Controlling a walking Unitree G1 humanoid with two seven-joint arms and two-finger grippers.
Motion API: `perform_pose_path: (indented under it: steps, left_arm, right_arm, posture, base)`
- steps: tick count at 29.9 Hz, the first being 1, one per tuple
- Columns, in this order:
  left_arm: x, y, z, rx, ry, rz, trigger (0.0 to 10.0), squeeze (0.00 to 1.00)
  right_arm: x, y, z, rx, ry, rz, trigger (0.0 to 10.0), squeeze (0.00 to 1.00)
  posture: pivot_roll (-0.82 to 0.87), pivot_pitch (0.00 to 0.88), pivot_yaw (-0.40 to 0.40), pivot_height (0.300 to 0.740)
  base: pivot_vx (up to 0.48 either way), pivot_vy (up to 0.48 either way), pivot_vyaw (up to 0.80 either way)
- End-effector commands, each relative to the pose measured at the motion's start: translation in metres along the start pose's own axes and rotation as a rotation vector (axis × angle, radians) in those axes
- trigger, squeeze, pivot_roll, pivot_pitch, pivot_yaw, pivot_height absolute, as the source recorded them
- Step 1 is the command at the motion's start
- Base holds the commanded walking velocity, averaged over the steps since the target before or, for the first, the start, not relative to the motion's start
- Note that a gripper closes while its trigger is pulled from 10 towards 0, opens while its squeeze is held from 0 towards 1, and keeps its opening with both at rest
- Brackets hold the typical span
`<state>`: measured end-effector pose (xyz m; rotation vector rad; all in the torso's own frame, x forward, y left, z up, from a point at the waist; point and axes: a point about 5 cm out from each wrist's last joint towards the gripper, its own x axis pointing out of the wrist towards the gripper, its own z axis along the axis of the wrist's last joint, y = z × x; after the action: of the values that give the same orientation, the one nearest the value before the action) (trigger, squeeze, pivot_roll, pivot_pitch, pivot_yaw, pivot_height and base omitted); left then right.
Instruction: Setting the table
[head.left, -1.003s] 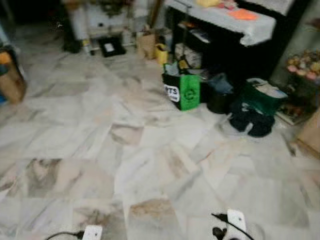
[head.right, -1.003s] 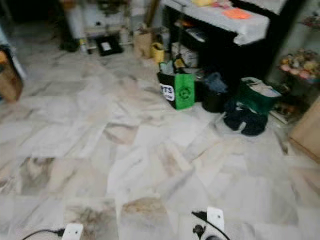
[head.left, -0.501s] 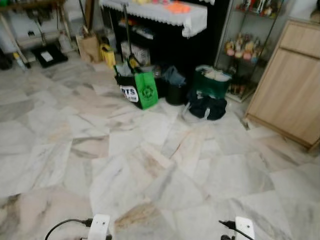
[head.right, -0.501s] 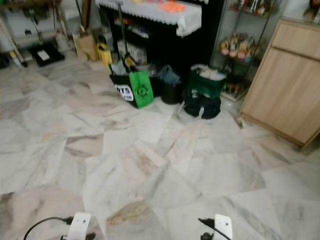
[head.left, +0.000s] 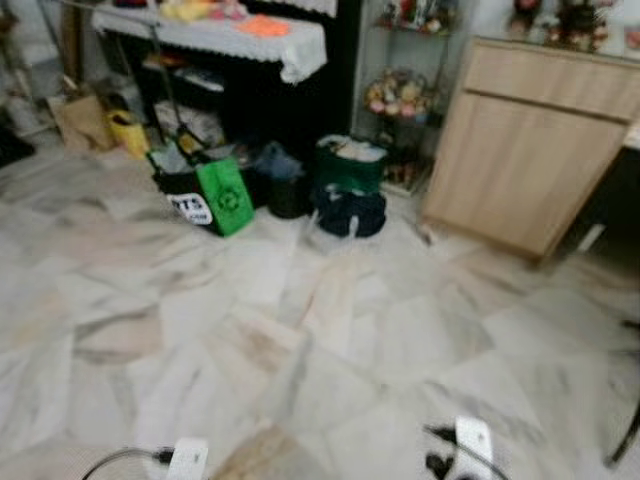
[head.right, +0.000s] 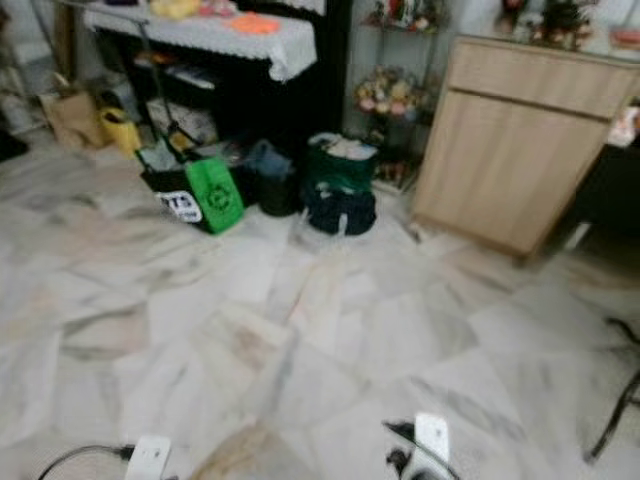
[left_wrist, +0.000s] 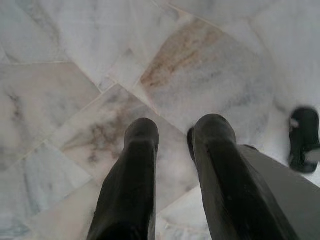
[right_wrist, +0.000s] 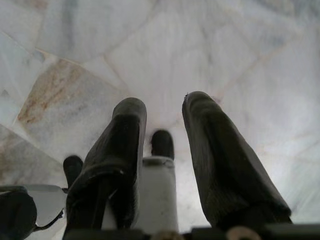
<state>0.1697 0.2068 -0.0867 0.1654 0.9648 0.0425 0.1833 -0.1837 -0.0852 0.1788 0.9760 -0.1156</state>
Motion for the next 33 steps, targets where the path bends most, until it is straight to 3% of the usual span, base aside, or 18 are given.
perform_pose_path:
  steps: [1,4,7,12,25,33]
  left_arm:
    - [0.0,0.002,0.002,0.005,0.0,-0.004,10.0,0.0]
    - [0.0,0.002,0.002,0.004,-0.002,-0.004,10.0,0.0]
    - [-0.004,0.019,-0.012,-0.004,0.008,0.013,10.0,0.0]
    - [-0.005,0.022,-0.014,0.017,0.003,0.015,10.0,0.0]
    - [-0.006,0.021,-0.018,0.013,0.006,0.012,10.0,0.0]
    - [-0.006,0.019,-0.018,0.009,0.009,0.009,10.0,0.0]
  right_arm:
    - [-0.001,-0.004,-0.004,0.007,0.015,-0.014,10.0,0.0]
    - [-0.001,-0.004,-0.004,0.005,0.015,-0.013,10.0,0.0]
    - [-0.001,-0.005,-0.004,0.002,0.015,-0.014,10.0,0.0]
    - [-0.001,-0.005,-0.004,0.006,0.01,-0.016,10.0,0.0]
    - [-0.001,-0.008,-0.002,0.026,-0.01,-0.033,10.0,0.0]
    - [-0.001,-0.009,-0.002,0.008,-0.004,-0.034,10.0,0.0]
  posture:
    - [0.04,0.0,0.012,0.74]
    - [0.04,0.0,0.011,0.74]
    - [0.04,0.0,0.008,0.74]
    - [0.04,0.0,0.009,0.74]
    - [0.04,0.0,-0.004,0.74]
    - [0.03,0.0,-0.004,0.74]
  base:
    - [0.0,0.0,-0.8]
    - [0.0,0.0,-0.8]
    - [0.0,0.0,-0.8]
    - [0.0,0.0,-0.8]
    - [0.0,-0.46,0.0]
    - [0.0,-0.472,-0.69]
